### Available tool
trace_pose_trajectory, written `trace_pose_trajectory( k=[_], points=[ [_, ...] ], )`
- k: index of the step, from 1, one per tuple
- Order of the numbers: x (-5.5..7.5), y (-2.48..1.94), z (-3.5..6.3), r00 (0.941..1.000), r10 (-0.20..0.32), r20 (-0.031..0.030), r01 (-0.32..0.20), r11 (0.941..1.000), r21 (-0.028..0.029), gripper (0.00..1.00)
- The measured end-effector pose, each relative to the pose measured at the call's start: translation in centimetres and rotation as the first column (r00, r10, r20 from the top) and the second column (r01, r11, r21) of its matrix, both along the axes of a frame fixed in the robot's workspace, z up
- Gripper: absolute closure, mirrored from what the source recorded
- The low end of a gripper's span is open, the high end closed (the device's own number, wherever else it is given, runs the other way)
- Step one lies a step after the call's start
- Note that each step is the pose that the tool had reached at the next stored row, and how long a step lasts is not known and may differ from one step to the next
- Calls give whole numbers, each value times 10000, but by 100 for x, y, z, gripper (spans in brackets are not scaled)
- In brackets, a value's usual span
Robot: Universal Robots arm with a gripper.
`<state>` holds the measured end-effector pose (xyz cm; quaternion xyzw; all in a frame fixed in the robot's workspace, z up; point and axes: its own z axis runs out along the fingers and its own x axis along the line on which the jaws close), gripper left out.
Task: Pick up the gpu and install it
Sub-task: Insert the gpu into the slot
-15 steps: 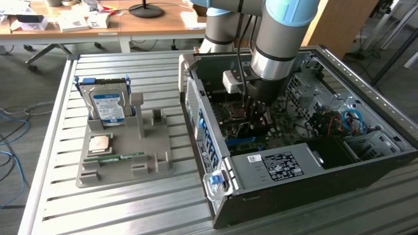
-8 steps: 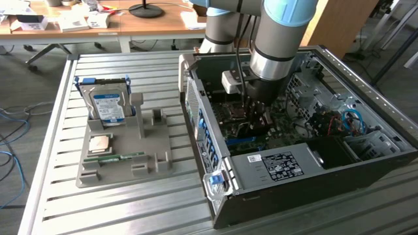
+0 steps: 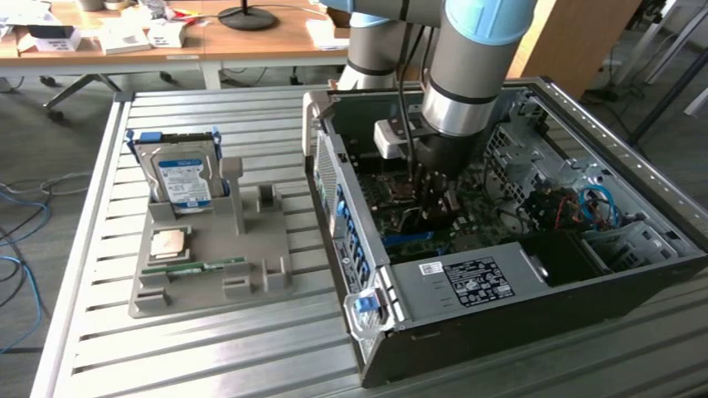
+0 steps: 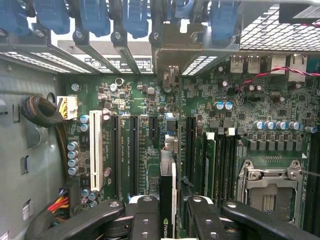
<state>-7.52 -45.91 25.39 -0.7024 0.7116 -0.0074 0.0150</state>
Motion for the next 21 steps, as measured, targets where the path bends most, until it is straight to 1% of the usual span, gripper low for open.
trace_pose_trajectory(
  k=[21],
  points=[
    [-36, 0, -2, 10000, -2, 4, 2, 10000, 0, 74]
  ],
)
